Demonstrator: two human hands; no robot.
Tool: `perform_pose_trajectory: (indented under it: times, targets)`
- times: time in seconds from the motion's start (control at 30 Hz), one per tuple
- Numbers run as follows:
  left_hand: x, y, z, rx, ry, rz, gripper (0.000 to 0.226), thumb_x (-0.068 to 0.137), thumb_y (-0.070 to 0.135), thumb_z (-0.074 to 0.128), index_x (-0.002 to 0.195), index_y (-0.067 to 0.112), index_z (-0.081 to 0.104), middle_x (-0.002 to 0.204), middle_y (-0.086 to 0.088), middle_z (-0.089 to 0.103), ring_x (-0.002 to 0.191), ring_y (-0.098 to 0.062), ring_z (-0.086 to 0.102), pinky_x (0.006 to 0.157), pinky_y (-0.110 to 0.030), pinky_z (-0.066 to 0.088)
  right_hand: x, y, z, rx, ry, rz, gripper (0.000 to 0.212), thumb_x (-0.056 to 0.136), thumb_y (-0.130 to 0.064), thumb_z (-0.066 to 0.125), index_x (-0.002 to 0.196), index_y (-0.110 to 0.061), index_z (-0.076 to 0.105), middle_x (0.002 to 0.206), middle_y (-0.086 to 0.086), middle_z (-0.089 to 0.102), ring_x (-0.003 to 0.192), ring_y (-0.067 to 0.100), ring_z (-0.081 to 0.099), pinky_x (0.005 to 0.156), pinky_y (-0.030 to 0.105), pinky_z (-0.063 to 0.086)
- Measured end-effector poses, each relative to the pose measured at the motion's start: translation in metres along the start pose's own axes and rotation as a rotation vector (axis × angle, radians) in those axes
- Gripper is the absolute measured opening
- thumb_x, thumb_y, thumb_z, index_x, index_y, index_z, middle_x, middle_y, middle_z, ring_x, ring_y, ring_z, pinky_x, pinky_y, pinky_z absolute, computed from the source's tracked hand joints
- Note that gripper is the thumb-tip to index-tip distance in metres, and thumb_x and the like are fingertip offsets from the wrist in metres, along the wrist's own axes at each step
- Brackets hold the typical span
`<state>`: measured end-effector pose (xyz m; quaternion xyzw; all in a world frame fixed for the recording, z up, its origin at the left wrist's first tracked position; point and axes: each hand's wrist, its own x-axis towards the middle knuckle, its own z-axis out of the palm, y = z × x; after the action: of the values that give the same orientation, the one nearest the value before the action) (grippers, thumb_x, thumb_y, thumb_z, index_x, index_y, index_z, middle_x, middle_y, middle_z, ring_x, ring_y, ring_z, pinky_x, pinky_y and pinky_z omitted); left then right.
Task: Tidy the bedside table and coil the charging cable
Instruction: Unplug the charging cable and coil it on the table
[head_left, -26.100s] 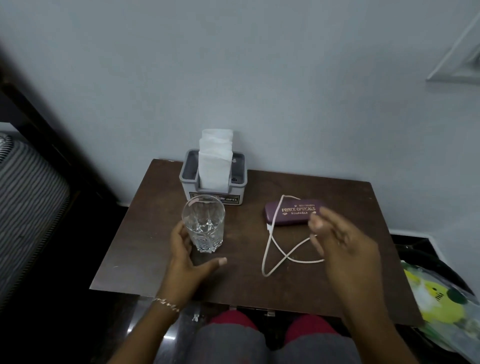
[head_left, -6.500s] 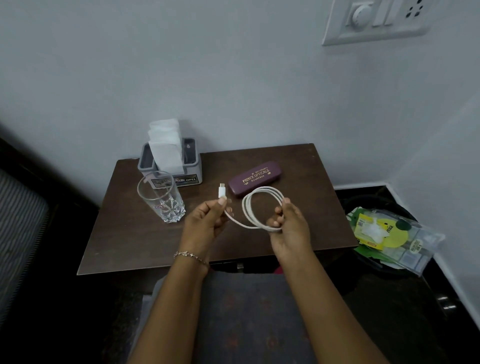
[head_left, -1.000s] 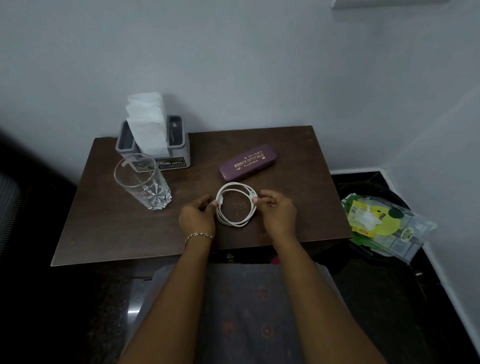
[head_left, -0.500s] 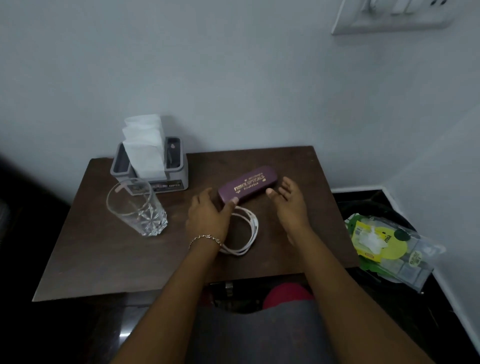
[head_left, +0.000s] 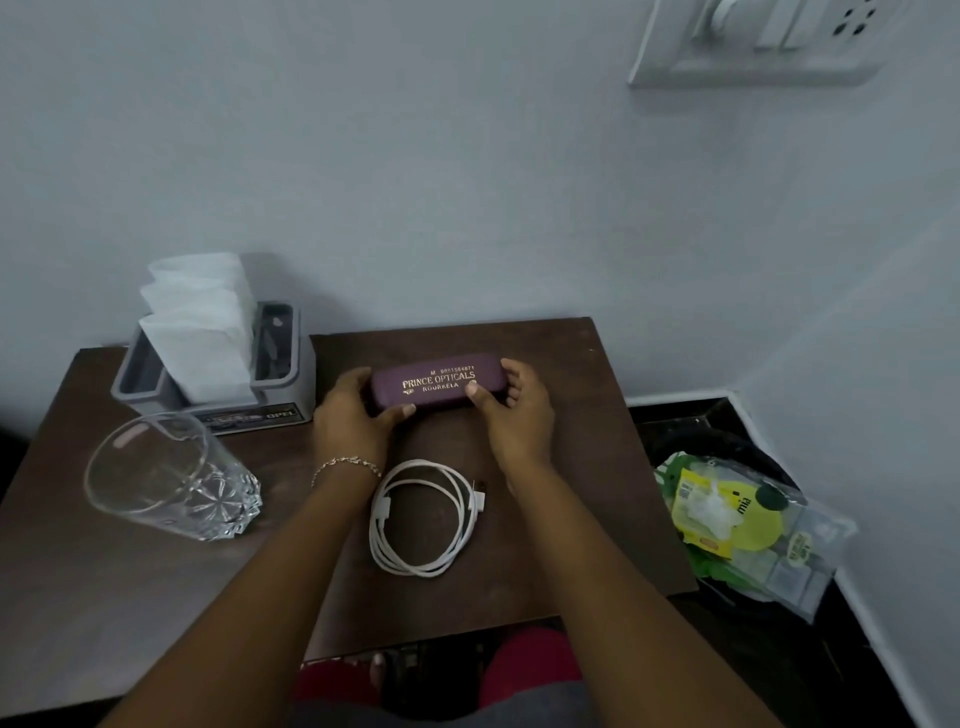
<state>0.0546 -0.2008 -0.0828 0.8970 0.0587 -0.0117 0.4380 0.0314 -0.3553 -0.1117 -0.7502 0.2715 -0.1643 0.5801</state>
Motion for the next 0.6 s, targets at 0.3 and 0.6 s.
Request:
perform_pose_trajectory:
  times: [0.3,0.6]
  targets:
    - [0.021,0.015,0.006,0.144,-0.008,0.038,0.057,0.088,0.006,0.056,0.14,0.0,0.033,0.137,-0.021,0.039,0.121,-0.034,0.044,0.102,-0.031,0.03,0.008,-0.01,0.024,-0.034,0.121,-0.002,0.047,0.069,-0.023,0.079,0.112,-0.015,0.06,0.112,0.007,0.061,0.101,0.021,0.057,0.096,0.044,0.044]
    - [0.001,0.017,-0.007,0.099,-0.026,0.05,0.057,0.09,0.003,0.052,0.142,0.0,0.028,0.145,-0.019,0.035,0.133,-0.031,0.035,0.104,-0.025,0.024,0.0,-0.021,0.009,0.0,0.029,0.087,0.056,0.073,-0.027,0.077,0.123,-0.019,0.054,0.12,0.008,0.057,0.103,0.017,0.055,0.092,0.033,0.048]
